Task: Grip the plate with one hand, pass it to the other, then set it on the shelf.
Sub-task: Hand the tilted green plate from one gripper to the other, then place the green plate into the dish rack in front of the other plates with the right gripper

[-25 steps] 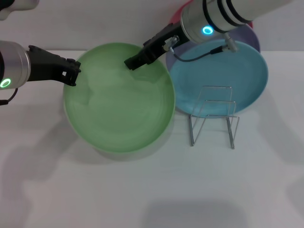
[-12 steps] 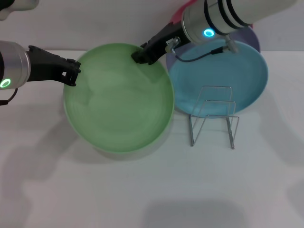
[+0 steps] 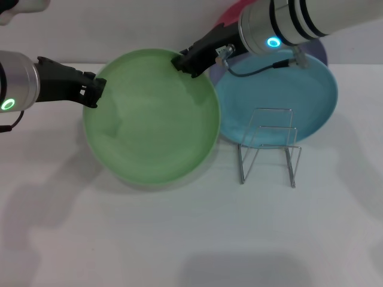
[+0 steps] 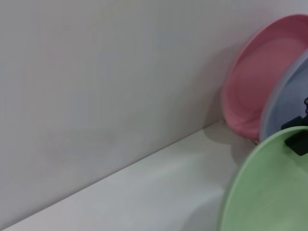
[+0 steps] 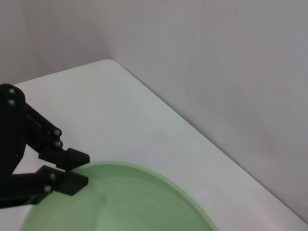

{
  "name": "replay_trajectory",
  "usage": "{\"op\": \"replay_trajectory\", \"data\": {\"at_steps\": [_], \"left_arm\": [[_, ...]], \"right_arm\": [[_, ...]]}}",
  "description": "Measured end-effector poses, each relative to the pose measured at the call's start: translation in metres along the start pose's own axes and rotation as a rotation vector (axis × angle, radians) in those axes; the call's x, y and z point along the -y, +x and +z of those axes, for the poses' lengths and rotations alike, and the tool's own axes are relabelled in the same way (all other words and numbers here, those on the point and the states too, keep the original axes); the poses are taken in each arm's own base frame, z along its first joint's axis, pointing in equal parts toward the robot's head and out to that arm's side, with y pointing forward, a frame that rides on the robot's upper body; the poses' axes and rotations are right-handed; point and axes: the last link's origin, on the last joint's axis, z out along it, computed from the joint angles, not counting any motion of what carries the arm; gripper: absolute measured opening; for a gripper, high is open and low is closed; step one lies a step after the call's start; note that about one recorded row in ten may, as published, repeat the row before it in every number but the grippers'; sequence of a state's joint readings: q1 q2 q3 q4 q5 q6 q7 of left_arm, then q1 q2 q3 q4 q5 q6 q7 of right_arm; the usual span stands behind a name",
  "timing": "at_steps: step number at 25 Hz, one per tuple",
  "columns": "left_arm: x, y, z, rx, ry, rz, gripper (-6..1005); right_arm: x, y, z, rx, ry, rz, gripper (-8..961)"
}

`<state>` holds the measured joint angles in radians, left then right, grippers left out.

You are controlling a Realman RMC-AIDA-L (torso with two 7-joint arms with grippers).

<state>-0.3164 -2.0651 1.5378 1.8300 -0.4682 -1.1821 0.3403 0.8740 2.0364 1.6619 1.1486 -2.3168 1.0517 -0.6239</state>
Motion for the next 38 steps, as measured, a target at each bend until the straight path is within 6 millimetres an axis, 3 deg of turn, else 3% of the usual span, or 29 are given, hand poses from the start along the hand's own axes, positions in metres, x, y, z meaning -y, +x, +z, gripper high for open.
{"op": "replay_trajectory", "data": {"at_steps": [7,11,14,15,16,17,18,20,22,24,25,26,29,31,34,35,36,38], "left_arm": [[-0.004,0.004,-0.001,-0.017,-0.003,0.026,215],[0.002,0.016,-0.008,-0.113,0.06,0.084,329],[0.013,0.022,-0.015,-0.271,0.185,0.125,481],[0.018,0.02,-0.018,-0.408,0.267,0.134,528],[0.018,0.02,-0.018,-0.408,0.267,0.134,575],[0.021,0.02,-0.025,-0.576,0.341,0.121,621],[0.021,0.02,-0.025,-0.576,0.341,0.121,668],[0.029,0.003,-0.034,-0.791,0.447,0.046,730],[0.037,-0.013,-0.035,-0.891,0.495,-0.019,758],[0.04,-0.021,-0.034,-0.911,0.508,-0.042,788],[0.048,-0.042,-0.025,-0.935,0.534,-0.091,802],[0.048,-0.042,-0.025,-0.935,0.534,-0.091,802],[0.054,-0.067,-0.009,-0.944,0.56,-0.105,802],[0.058,-0.089,0.006,-0.931,0.558,-0.137,802],[0.061,-0.104,0.013,-0.908,0.554,-0.17,802],[0.062,-0.114,0.017,-0.9,0.552,-0.191,802],[0.062,-0.114,0.017,-0.9,0.552,-0.191,802],[0.062,-0.122,0.02,-0.899,0.546,-0.211,802]], "right_arm": [[0.002,0.007,-0.001,-0.001,0.002,0.022,90],[0.008,0.008,-0.004,0.011,0.017,0.045,72],[0.014,0.008,-0.007,0.027,0.032,0.065,58],[0.018,0.009,-0.01,0.037,0.039,0.085,53],[0.018,0.009,-0.01,0.037,0.039,0.085,48],[0.02,0.01,-0.011,0.042,0.043,0.091,44],[0.022,0.01,-0.012,0.05,0.049,0.097,39],[0.025,0.012,-0.019,0.088,0.071,0.108,38],[0.026,0.012,-0.023,0.11,0.078,0.11,37],[0.028,0.012,-0.035,0.16,0.089,0.119,36],[0.03,0.012,-0.048,0.226,0.092,0.129,36],[0.03,0.012,-0.048,0.226,0.092,0.129,36],[0.032,0.018,-0.075,0.377,0.084,0.132,36],[0.031,0.037,-0.101,0.555,0.073,0.104,36],[0.029,0.052,-0.116,0.675,0.076,0.075,36],[0.028,0.077,-0.125,0.762,0.111,0.013,36],[0.028,0.077,-0.125,0.762,0.111,0.013,36],[0.024,0.111,-0.133,0.83,0.174,-0.102,36]]}}
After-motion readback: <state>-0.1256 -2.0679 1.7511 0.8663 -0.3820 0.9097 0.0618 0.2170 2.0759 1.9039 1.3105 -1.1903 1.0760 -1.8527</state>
